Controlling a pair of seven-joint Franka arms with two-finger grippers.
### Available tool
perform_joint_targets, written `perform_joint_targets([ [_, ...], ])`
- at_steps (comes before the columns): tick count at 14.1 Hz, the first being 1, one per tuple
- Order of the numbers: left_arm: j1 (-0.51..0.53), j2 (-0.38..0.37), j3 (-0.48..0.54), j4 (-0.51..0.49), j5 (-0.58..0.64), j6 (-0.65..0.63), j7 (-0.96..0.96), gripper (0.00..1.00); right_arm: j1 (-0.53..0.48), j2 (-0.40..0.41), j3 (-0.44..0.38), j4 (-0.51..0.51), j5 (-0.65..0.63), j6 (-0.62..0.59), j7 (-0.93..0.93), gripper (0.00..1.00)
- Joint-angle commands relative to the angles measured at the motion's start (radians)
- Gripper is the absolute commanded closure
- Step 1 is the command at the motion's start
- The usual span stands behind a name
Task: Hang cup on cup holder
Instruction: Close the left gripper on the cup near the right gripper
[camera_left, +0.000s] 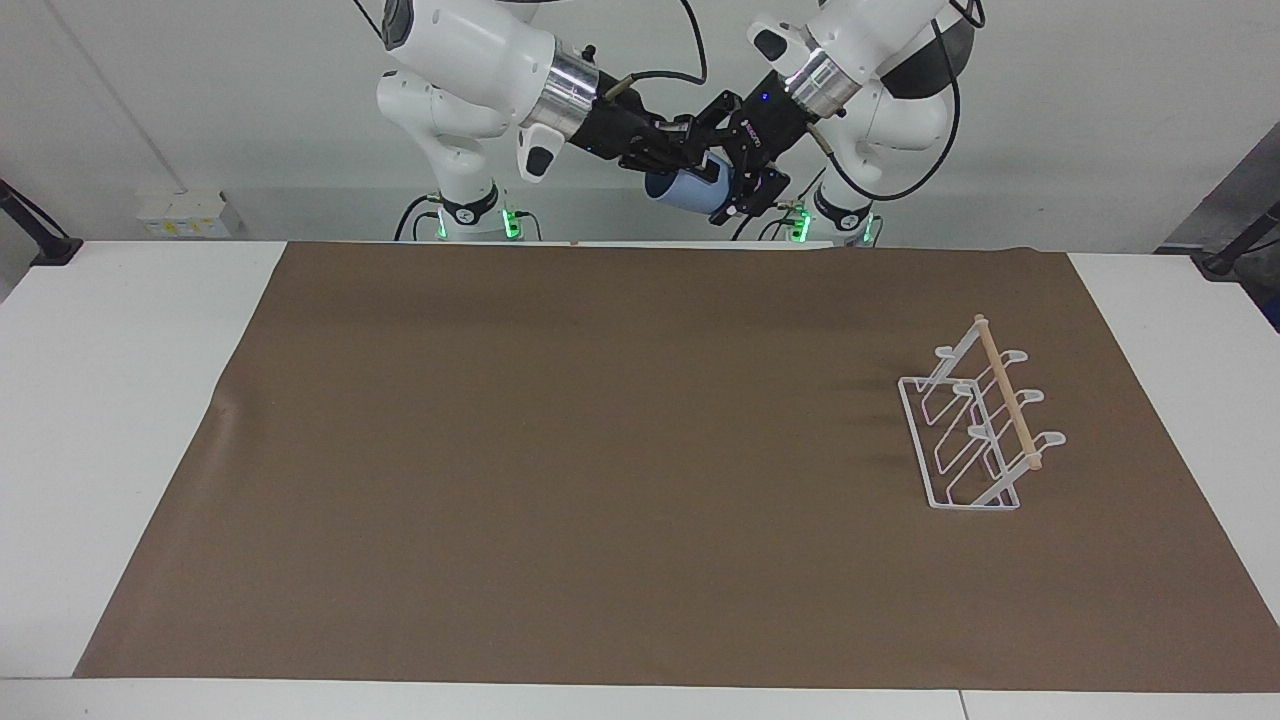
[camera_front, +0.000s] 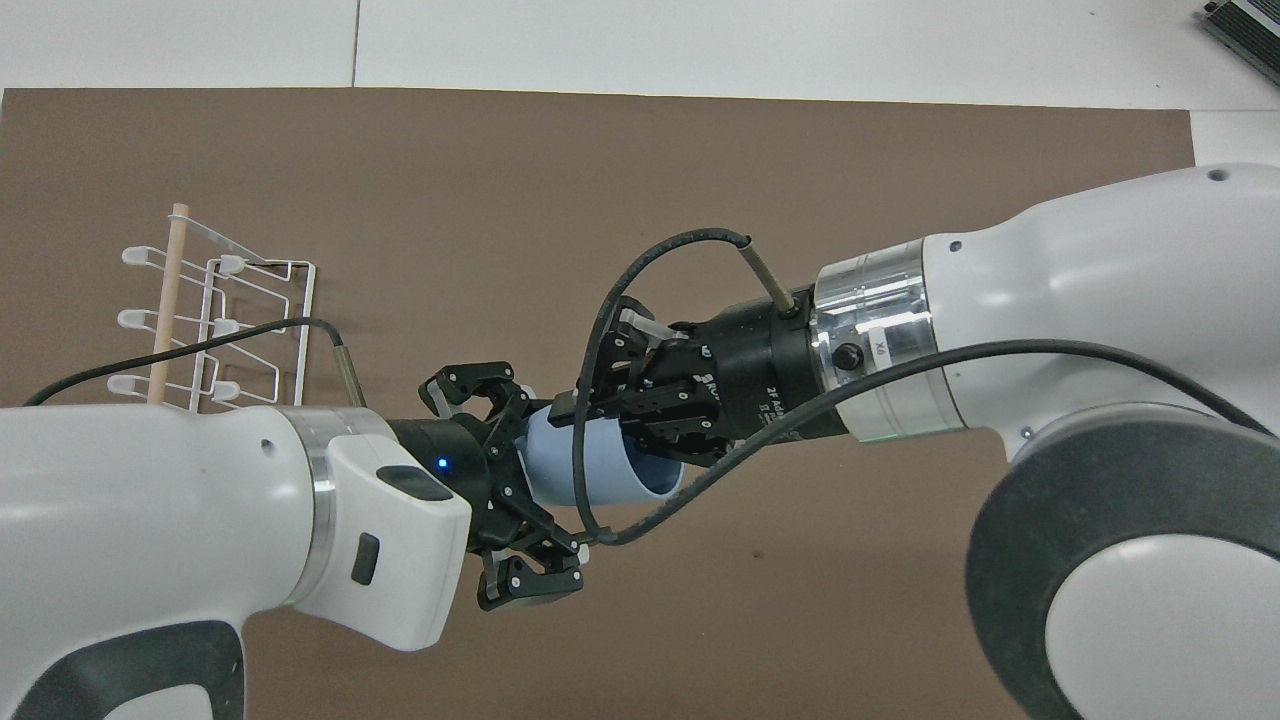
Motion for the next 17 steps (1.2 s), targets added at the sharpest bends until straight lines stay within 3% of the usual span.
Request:
perform_joint_targets([
  [1, -0.024, 0.001, -0.033, 0.048, -0.047, -0.047, -0.031, 0.38, 0.001, 0.03, 0.013, 0.008, 0.024, 0.082, 0.001, 1.0],
  [2, -0.026, 0.001, -0.033, 0.048, -0.047, -0.051, -0.033, 0.75, 0.002, 0.03, 0.014, 0.008, 0.022, 0.082, 0.001, 1.0],
  [3, -0.026, 0.0, -0.033, 0.048, -0.047, -0.057, -0.034, 1.0, 0.002, 0.03, 0.013, 0.008, 0.022, 0.082, 0.001, 1.0],
  [14, -0.02, -0.003, -0.03, 0.043, -0.044, -0.099, -0.03, 1.0, 0.002, 0.03, 0.013, 0.008, 0.022, 0.082, -0.001, 1.0],
  [15, -0.018, -0.005, -0.03, 0.043, -0.044, -0.103, -0.03, 1.0, 0.002, 0.03, 0.013, 0.008, 0.022, 0.082, -0.001, 0.94],
  [17, -0.02, -0.005, -0.03, 0.044, -0.044, -0.105, -0.033, 1.0, 0.004, 0.028, 0.013, 0.008, 0.015, 0.08, -0.002, 0.59],
])
